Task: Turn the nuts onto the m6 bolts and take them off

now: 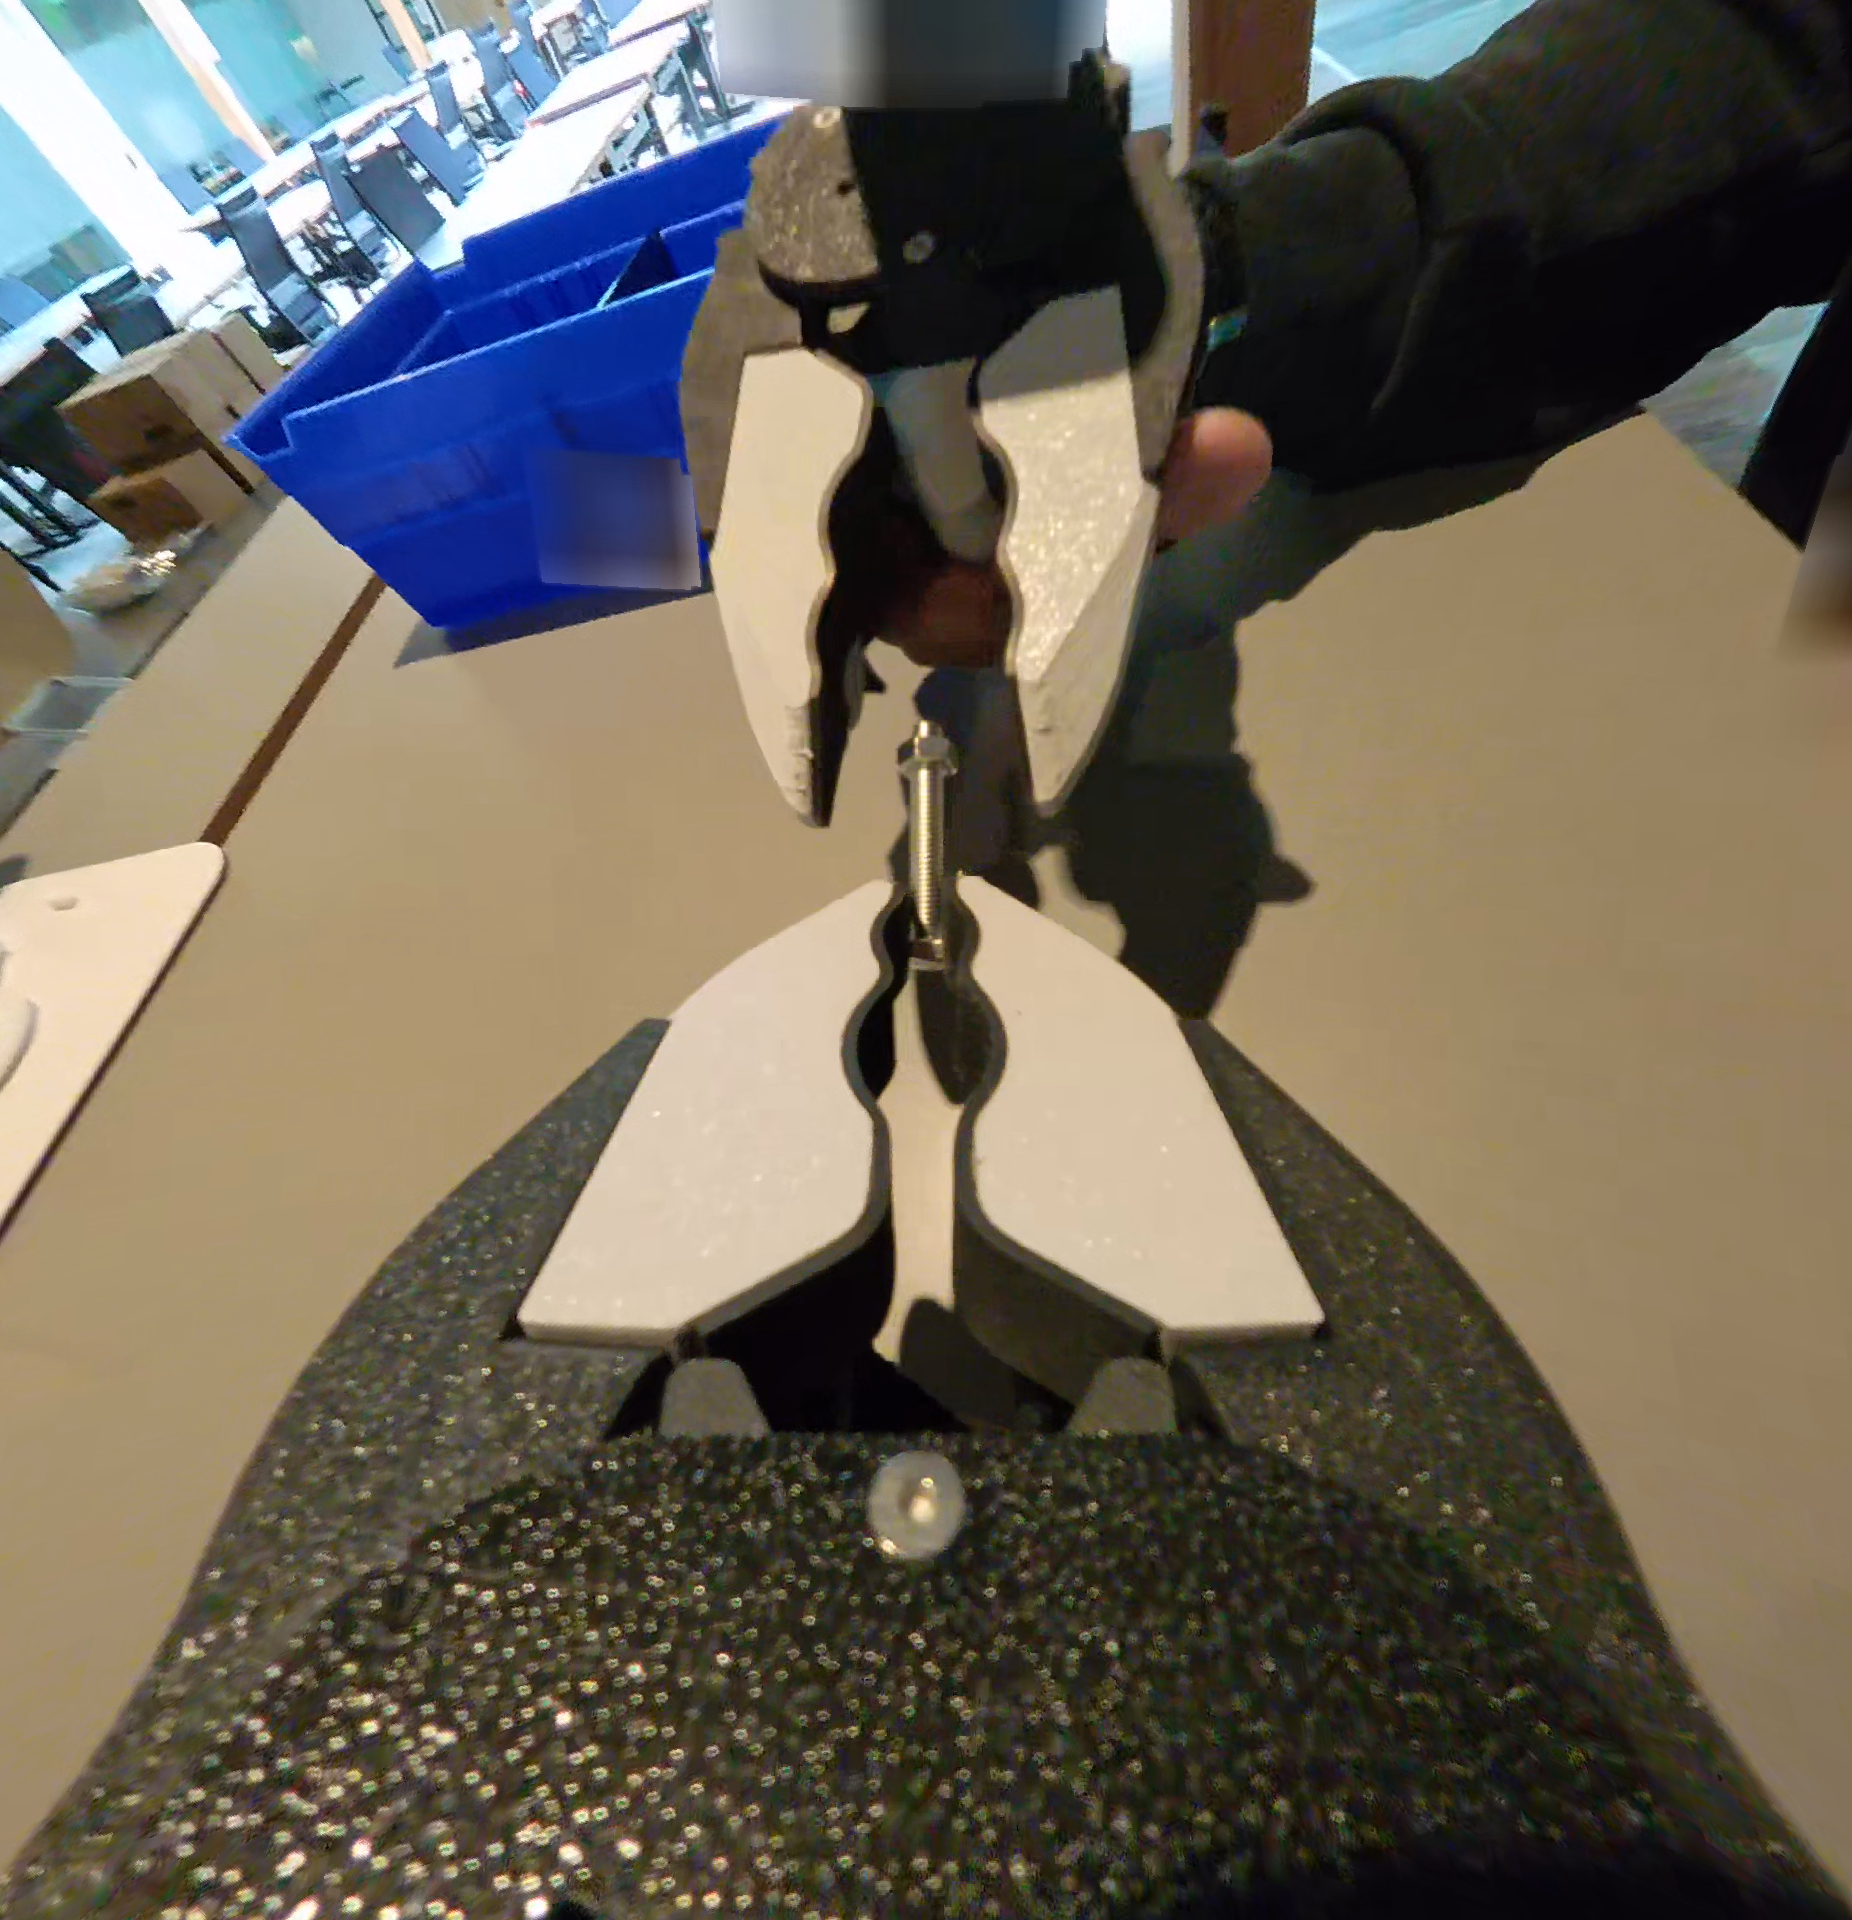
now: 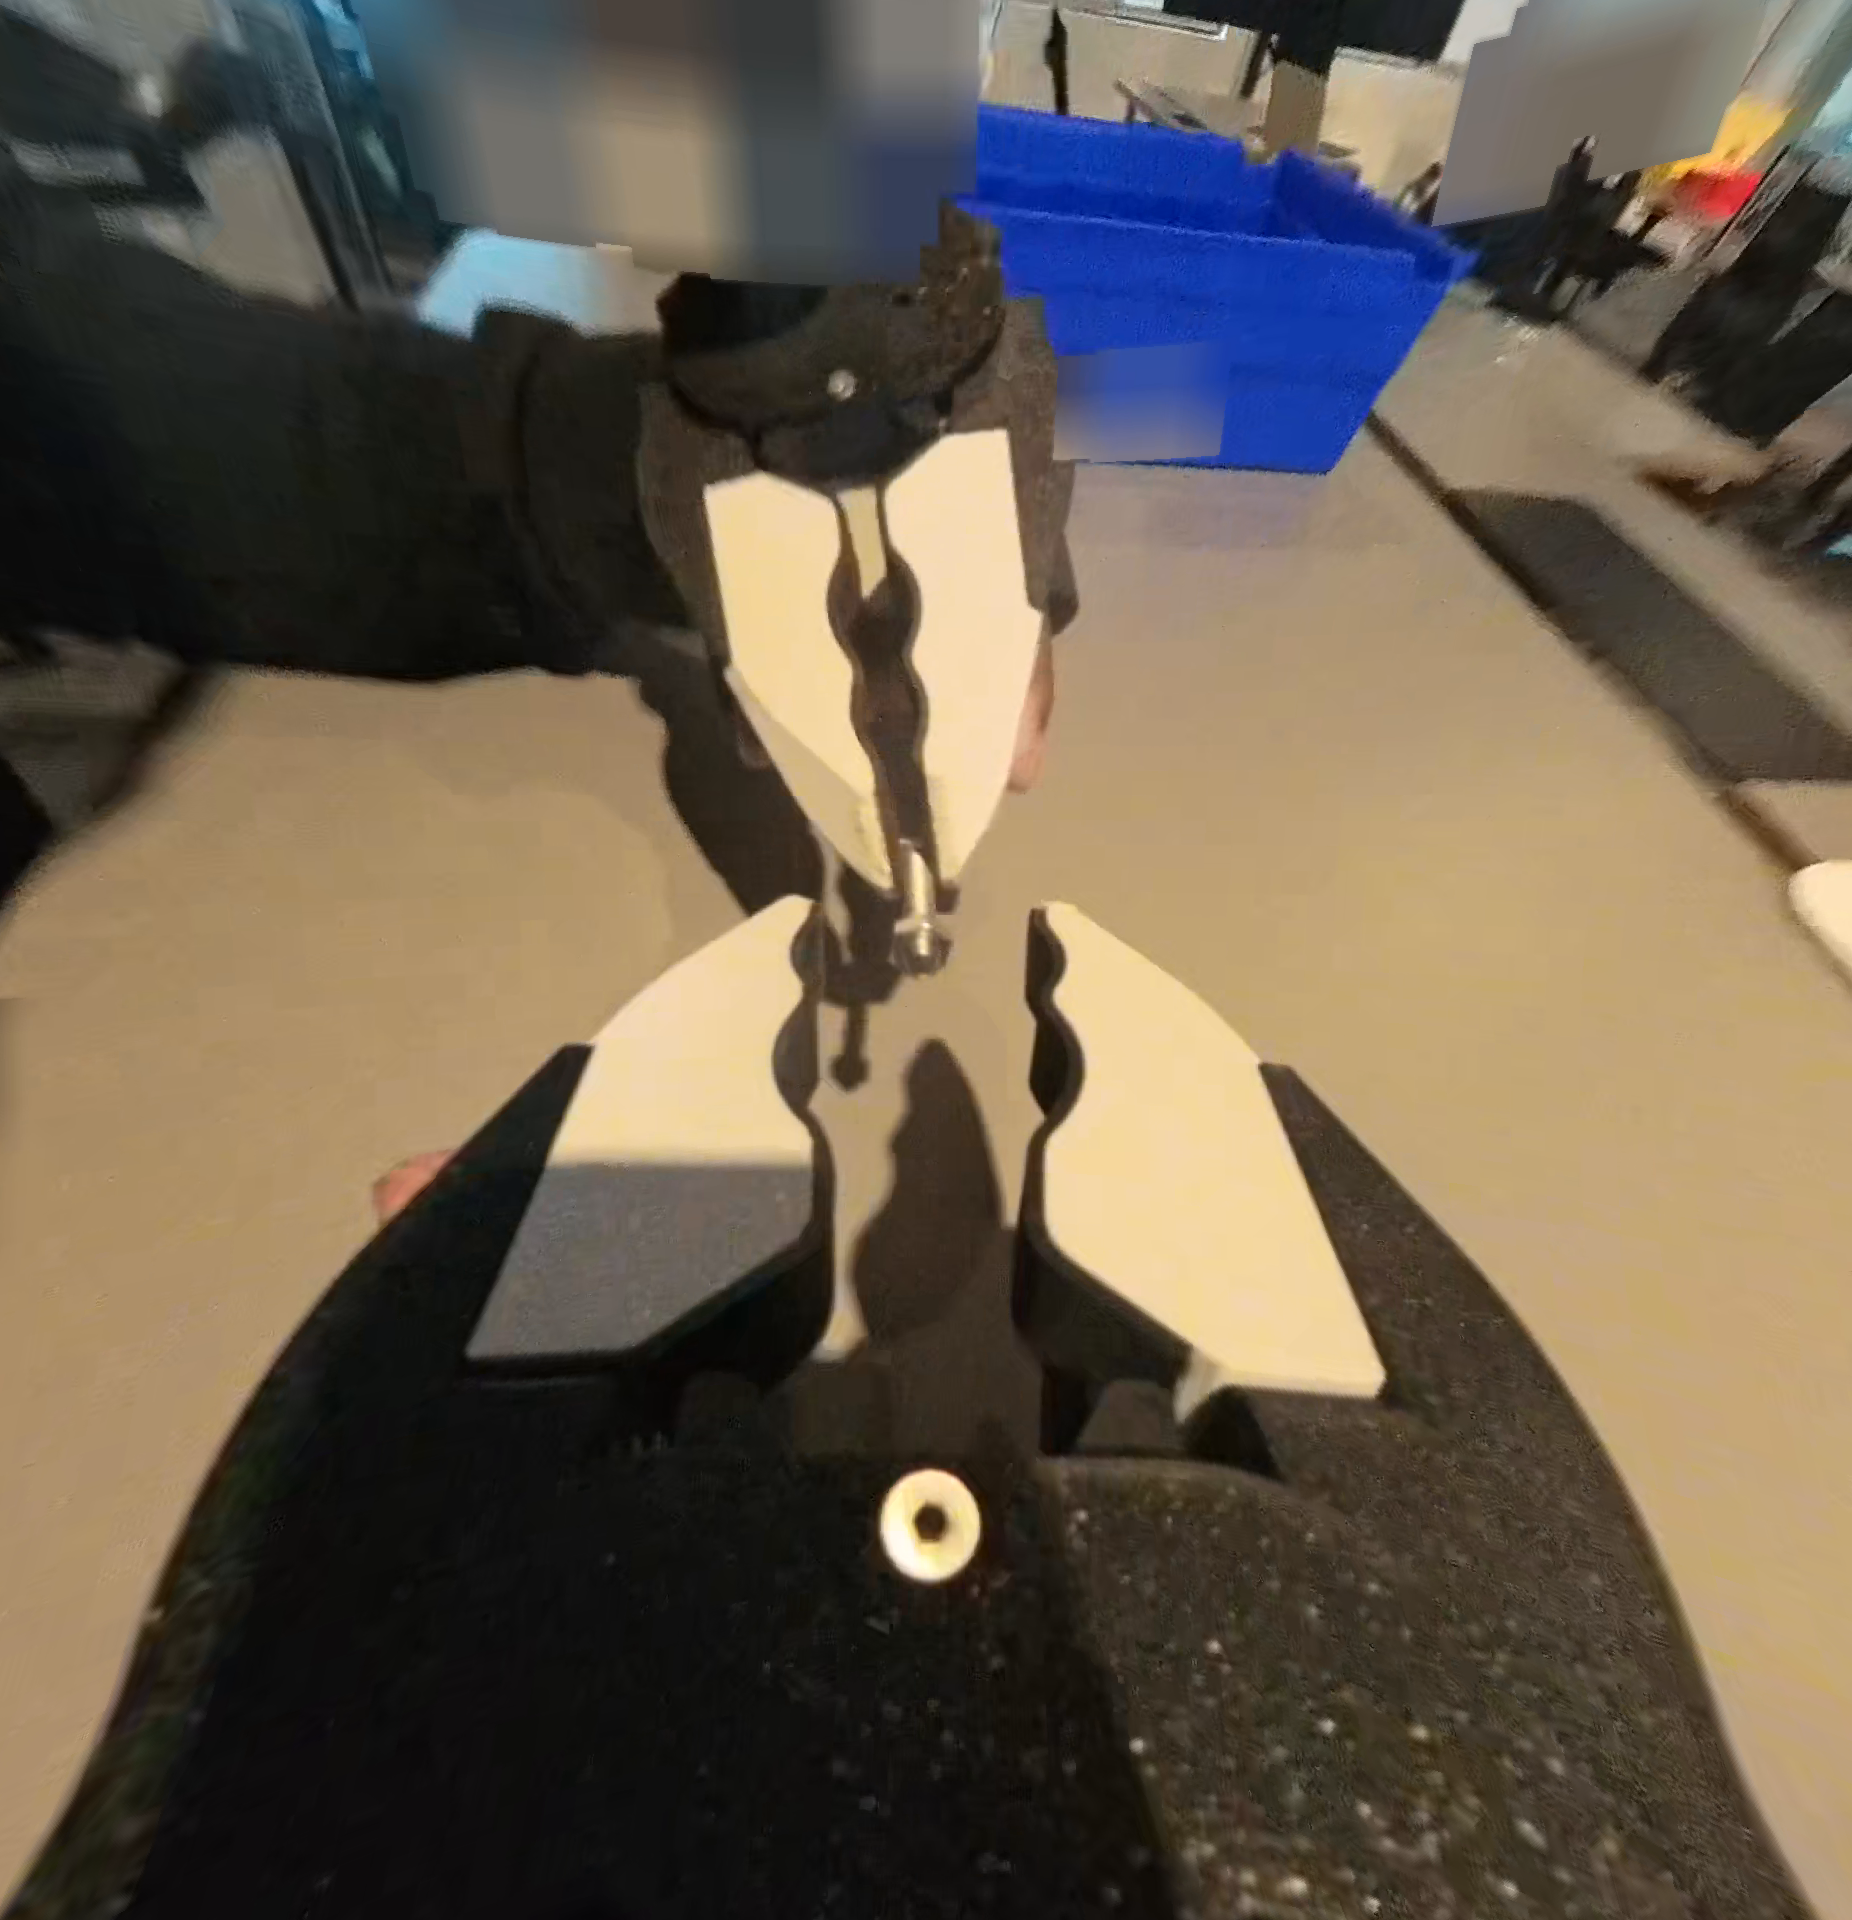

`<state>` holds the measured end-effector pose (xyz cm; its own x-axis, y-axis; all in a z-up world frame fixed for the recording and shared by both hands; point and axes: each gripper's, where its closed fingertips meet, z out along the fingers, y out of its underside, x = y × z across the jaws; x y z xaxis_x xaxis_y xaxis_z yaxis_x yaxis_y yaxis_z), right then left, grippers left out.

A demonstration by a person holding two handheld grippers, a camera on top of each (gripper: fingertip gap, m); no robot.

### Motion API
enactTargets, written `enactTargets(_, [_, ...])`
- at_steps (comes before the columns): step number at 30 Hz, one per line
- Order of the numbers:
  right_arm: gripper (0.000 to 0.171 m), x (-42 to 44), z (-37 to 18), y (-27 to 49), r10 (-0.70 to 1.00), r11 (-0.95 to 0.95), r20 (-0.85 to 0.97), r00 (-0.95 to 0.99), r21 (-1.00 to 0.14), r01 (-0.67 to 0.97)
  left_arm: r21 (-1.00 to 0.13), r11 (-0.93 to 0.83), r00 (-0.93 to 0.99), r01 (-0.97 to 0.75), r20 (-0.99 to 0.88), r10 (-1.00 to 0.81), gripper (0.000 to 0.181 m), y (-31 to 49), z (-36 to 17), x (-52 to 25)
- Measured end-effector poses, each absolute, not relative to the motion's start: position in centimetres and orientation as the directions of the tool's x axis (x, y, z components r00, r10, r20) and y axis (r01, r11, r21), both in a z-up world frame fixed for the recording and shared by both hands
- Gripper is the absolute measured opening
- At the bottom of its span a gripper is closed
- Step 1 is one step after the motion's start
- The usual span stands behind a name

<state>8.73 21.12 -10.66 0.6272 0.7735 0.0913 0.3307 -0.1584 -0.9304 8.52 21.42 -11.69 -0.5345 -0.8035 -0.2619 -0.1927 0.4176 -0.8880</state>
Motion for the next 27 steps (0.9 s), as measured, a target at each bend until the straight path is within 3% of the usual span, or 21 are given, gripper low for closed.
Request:
enactTargets(3, [0.026,8.2,-10.8,20.9,0.789,-0.243,-0.036,0.613,-0.935,0.257,-0.881,0.439,-0.523,-0.176,-0.294,-0.8,0.005,21.4,-11.5,8.6])
enactTargets(6, [0.014,8.2,-11.4,21.2,0.78,-0.236,0.006,0.626,-0.923,0.303,-0.881,0.44,-0.531,-0.172,-0.293,-0.795,0.005,21.3,-11.5,8.6])
enactTargets(9, [0.01,8.2,-12.1,20.9,0.781,-0.075,0.248,0.573,-0.873,0.481,-0.886,0.415,-0.571,-0.206,-0.236,-0.786,0.005,20.7,-12.0,8.2])
enactTargets(12, [0.01,8.1,-13.2,20.3,0.661,0.258,0.676,0.325,-0.611,0.749,-0.887,0.363,-0.637,-0.285,-0.108,-0.764,0.006,19.7,-13.2,7.6])
enactTargets(13, [0.01,8.1,-13.5,20.3,0.611,0.31,0.746,0.264,-0.533,0.787,-0.88,0.371,-0.641,-0.296,-0.105,-0.76,0.006,19.6,-13.6,7.6])
enactTargets(14, [0.011,8.1,-13.7,20.3,0.607,0.31,0.75,0.262,-0.527,0.791,-0.877,0.378,-0.638,-0.297,-0.112,-0.762,0.006,19.7,-13.7,7.7])
enactTargets(16, [0.04,8.2,-13.2,20.6,0.658,0.236,0.656,0.37,-0.647,0.725,-0.883,0.382,-0.623,-0.272,-0.141,-0.769,0.005,19.9,-13.3,7.9])
enactTargets(20, [0.051,9.0,-11.4,21.3,0.737,-0.028,0.312,0.6,-0.872,0.488,-0.89,0.406,-0.577,-0.208,-0.223,-0.785,0.005,20.7,-12.1,8.2])
enactTargets(24, [0.04,8.9,-10.4,21.2,0.771,-0.198,0.023,0.637,-0.942,0.273,-0.871,0.446,-0.535,-0.205,-0.282,-0.796,0.005,21.5,-12.0,8.5])
enactTargets(27, [0.027,8.9,-11.4,21.3,0.771,-0.24,0.01,0.637,-0.922,0.305,-0.865,0.459,-0.535,-0.203,-0.295,-0.792,0.005,21.4,-12.1,8.6])
